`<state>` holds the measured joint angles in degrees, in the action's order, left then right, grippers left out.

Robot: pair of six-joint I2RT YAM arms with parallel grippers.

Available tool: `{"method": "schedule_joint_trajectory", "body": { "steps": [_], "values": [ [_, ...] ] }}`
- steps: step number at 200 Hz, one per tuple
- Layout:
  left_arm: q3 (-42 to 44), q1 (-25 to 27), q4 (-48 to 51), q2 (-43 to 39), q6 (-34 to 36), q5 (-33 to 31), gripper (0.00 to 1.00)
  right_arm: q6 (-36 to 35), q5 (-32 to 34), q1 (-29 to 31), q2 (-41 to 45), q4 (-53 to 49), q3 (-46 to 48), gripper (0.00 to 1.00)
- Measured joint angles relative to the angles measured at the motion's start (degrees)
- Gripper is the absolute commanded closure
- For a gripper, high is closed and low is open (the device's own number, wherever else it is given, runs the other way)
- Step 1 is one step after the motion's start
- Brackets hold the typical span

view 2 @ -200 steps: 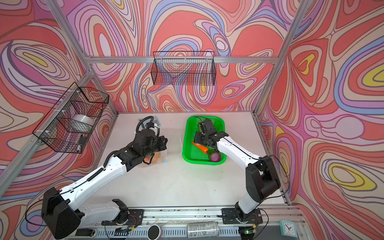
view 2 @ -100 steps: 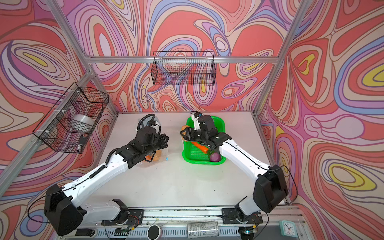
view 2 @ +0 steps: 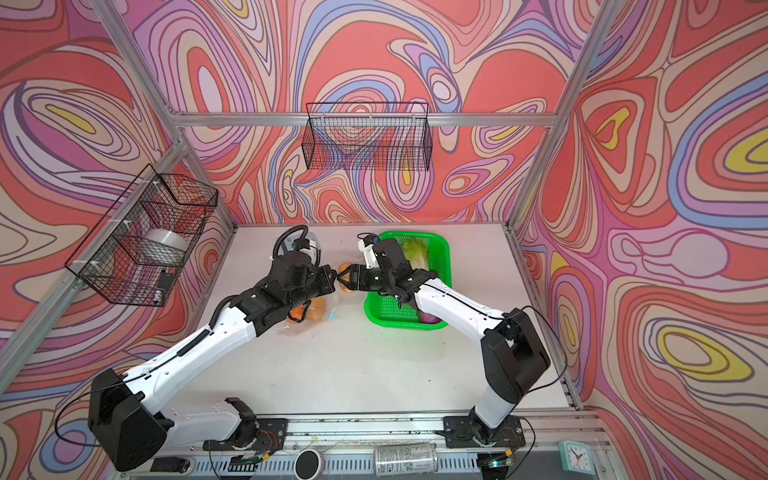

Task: Place the food in the zip-top bag and seal the zipper
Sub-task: 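Carry the brown potato into the bag opening beside the left gripper, then release the brown potato into the bag and withdraw the right gripper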

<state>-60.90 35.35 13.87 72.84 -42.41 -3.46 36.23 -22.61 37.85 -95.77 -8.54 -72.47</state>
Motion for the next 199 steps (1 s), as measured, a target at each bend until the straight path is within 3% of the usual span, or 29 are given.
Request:
{"method": "schedule_joint_trajectory", "body": {
  "steps": [62,124,199],
  "values": [
    [0.02,0.00,-0.02,0.35,-0.33,1.57,1.00,0.28,-2.21,1.64,-2.08,-0.48,-0.42,0.48],
    [2.67,-0.11,-0.76,-1.81,-1.16,2.40,1.00,-1.95,-0.17,1.64,-8.02,-8.72,-7.50,0.42],
    [3.04,-0.07,-0.50,-2.23,-1.16,2.29,1.00,-2.43,3.78,1.95,-8.28,-11.80,-8.90,0.16]
  ]
}}
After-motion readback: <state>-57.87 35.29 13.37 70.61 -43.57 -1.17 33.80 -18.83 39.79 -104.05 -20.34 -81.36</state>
